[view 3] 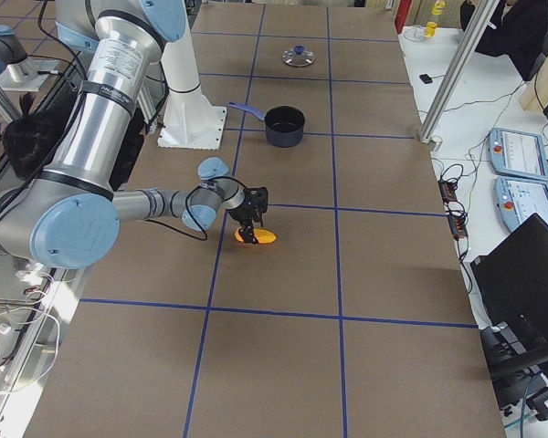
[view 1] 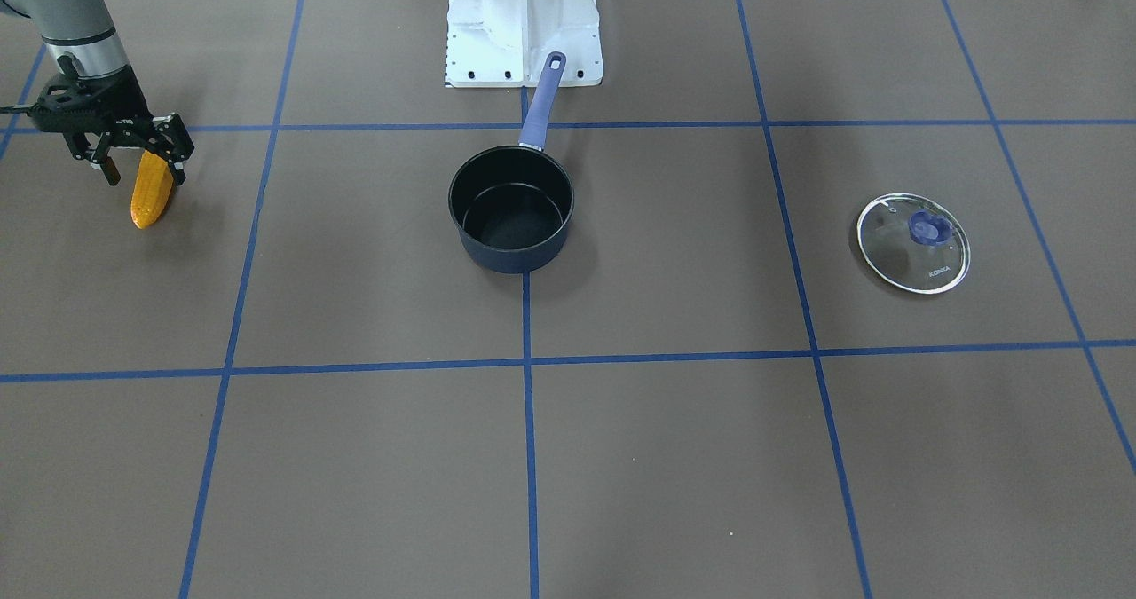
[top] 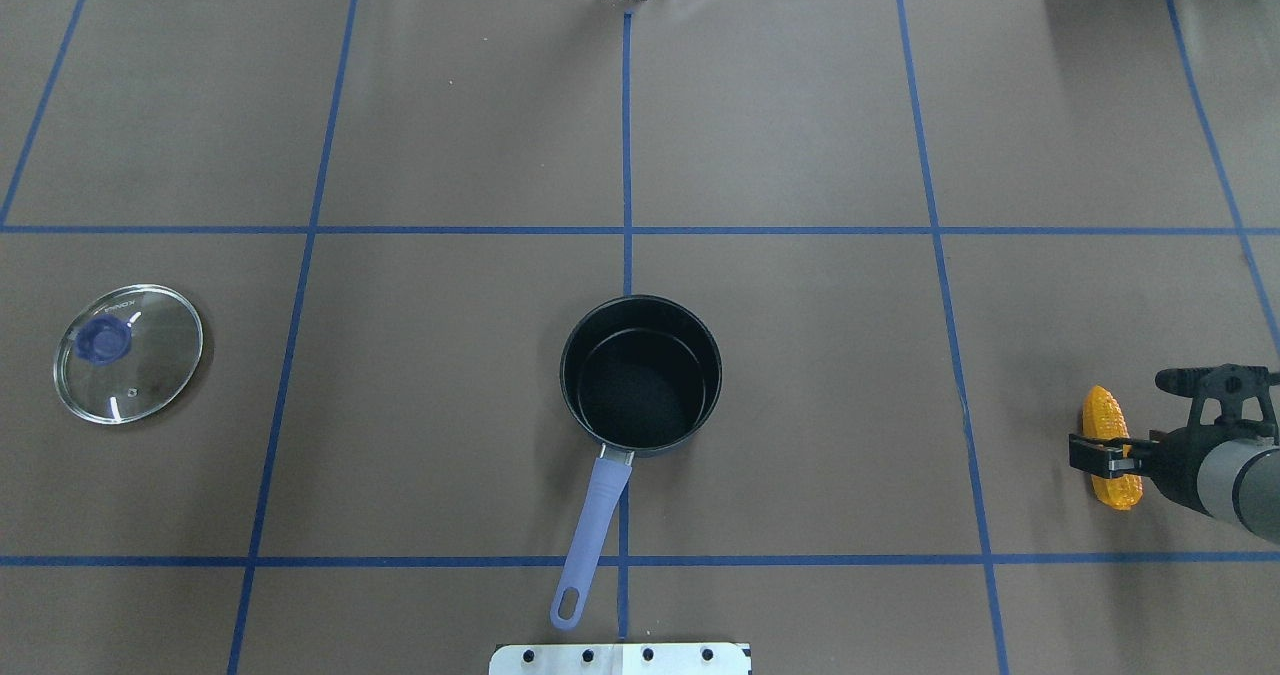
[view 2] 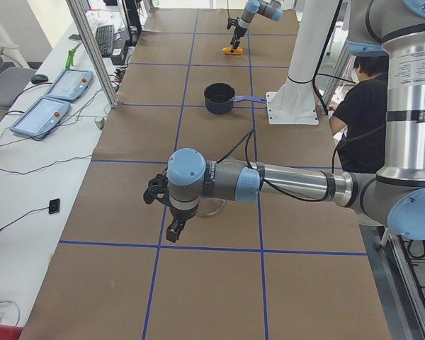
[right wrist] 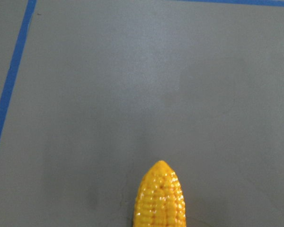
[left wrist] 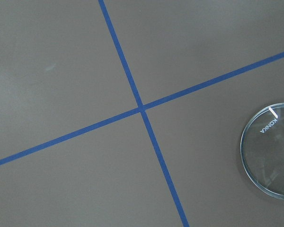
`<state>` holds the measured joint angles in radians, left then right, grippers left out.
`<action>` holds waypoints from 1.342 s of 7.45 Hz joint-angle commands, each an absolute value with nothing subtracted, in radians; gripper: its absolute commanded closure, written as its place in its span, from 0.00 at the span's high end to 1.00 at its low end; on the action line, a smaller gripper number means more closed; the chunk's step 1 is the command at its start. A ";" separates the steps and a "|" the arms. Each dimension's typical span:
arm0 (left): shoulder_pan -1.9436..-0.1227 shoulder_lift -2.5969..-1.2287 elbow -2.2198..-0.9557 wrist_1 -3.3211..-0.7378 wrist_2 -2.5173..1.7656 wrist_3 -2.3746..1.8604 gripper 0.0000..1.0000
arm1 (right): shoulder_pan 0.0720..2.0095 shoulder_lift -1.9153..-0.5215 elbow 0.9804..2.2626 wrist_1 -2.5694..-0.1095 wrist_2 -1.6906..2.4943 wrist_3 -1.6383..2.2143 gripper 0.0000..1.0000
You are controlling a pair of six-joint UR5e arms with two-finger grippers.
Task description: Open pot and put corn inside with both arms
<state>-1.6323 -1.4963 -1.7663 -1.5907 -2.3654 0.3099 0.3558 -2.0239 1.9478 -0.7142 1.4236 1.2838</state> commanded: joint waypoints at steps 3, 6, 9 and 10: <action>-1.632 -1.494 -1.763 -1.591 -2.365 0.310 0.98 | 0.324 -2.023 1.925 -0.703 1.407 1.283 0.00; -1.632 -1.491 -1.758 -1.591 -2.365 0.310 0.98 | 0.473 -1.988 1.993 -0.707 1.564 1.177 0.00; -1.632 -1.457 -1.763 -1.591 -2.373 0.311 0.98 | 0.703 -1.773 1.991 -0.853 1.822 1.114 0.00; -1.632 -1.457 -1.763 -1.591 -2.373 0.311 0.98 | 0.712 -1.655 1.991 -0.959 1.831 1.112 0.00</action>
